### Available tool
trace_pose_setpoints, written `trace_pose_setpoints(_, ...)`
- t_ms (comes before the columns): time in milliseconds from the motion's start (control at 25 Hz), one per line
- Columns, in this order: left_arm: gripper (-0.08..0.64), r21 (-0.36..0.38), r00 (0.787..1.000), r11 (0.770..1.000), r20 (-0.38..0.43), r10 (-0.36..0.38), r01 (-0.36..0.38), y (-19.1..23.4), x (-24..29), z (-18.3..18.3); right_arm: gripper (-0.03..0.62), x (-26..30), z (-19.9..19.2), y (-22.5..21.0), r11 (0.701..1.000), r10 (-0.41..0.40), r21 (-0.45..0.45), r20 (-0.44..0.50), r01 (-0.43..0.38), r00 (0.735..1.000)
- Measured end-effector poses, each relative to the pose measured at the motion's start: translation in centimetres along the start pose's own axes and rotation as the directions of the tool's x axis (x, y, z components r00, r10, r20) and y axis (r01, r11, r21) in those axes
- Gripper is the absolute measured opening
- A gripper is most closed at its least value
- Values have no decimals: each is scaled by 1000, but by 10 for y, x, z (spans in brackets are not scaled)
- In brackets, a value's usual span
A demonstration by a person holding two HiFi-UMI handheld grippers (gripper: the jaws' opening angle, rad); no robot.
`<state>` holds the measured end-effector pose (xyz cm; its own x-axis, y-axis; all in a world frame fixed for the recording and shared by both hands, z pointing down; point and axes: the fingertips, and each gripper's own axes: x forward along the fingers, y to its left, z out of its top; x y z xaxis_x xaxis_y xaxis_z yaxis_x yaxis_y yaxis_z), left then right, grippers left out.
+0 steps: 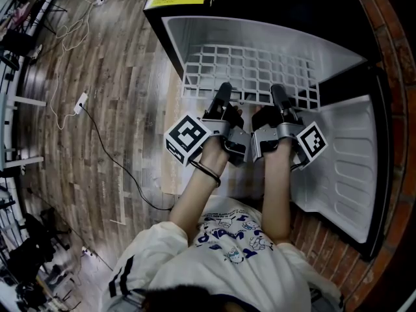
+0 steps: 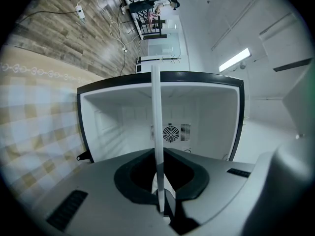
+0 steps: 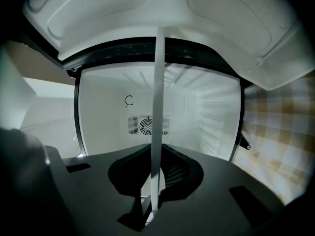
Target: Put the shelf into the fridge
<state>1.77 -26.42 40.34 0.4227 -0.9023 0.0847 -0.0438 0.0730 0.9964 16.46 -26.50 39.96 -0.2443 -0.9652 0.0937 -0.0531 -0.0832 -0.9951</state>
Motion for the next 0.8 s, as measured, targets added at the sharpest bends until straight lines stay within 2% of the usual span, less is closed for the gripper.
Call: trace_pose_setpoints(800,38,8,1000,1000,7,-1,1,10,6,-3,49,4,6,-11,1000,15,4,-4,-15,1000)
